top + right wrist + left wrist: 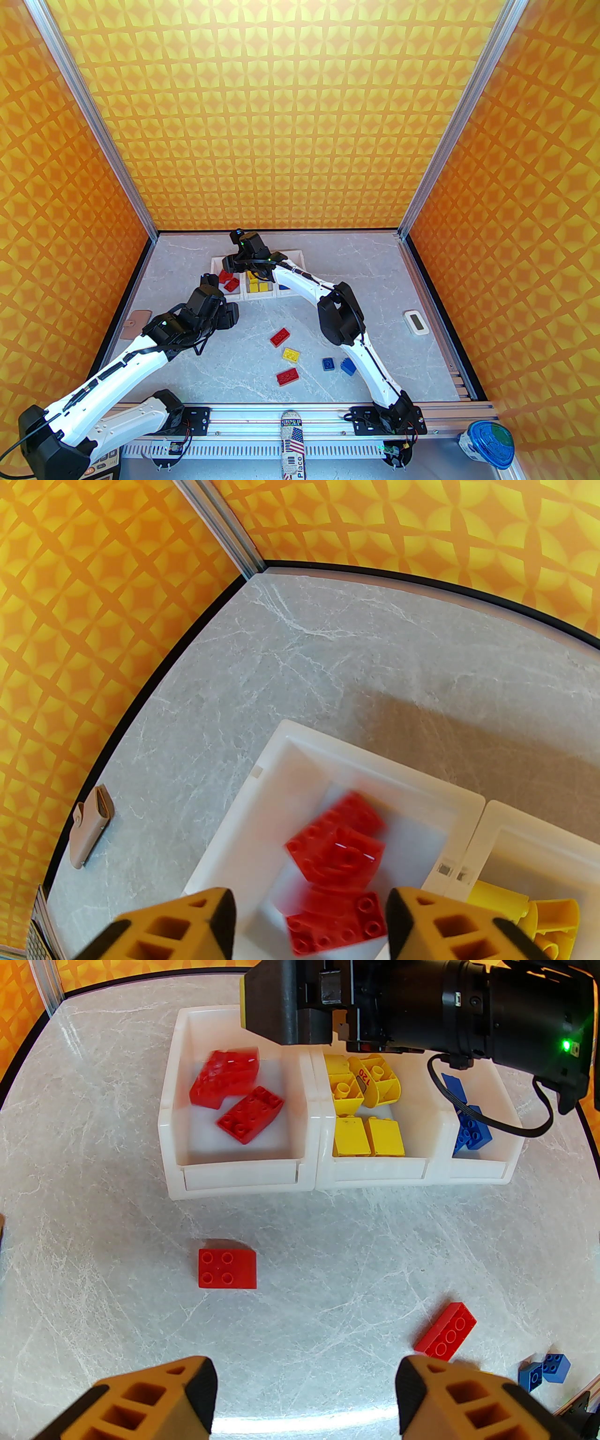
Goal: Sort the legos into containers by color
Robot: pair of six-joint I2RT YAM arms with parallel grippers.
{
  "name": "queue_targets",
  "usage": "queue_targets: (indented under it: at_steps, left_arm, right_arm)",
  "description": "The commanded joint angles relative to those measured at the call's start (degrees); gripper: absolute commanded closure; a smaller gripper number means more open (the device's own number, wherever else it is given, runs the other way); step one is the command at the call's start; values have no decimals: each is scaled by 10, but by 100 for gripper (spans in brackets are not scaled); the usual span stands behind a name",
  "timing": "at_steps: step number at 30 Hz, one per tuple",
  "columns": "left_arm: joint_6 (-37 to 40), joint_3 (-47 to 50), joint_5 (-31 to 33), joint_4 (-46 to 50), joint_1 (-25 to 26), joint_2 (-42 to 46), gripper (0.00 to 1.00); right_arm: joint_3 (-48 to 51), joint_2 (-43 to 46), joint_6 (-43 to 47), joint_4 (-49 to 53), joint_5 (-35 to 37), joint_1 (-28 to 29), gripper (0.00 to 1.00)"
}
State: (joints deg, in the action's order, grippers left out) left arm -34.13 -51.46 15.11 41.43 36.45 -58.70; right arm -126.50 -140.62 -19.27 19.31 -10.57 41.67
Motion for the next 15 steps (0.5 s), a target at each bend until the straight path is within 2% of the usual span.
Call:
queue_targets:
  at_steps: [1,8,15]
  left_arm:
    - [-8,10,12,1,3,0,31]
    - [-17,23,12,-18,3,-27,30]
    - [-17,27,15,-22,0,-42,29]
  right_arm:
    - [11,27,10,13,5,3,40]
    - [182,159,32,-31,33,3,40]
    - [382,319,56,-60,100,-7,39]
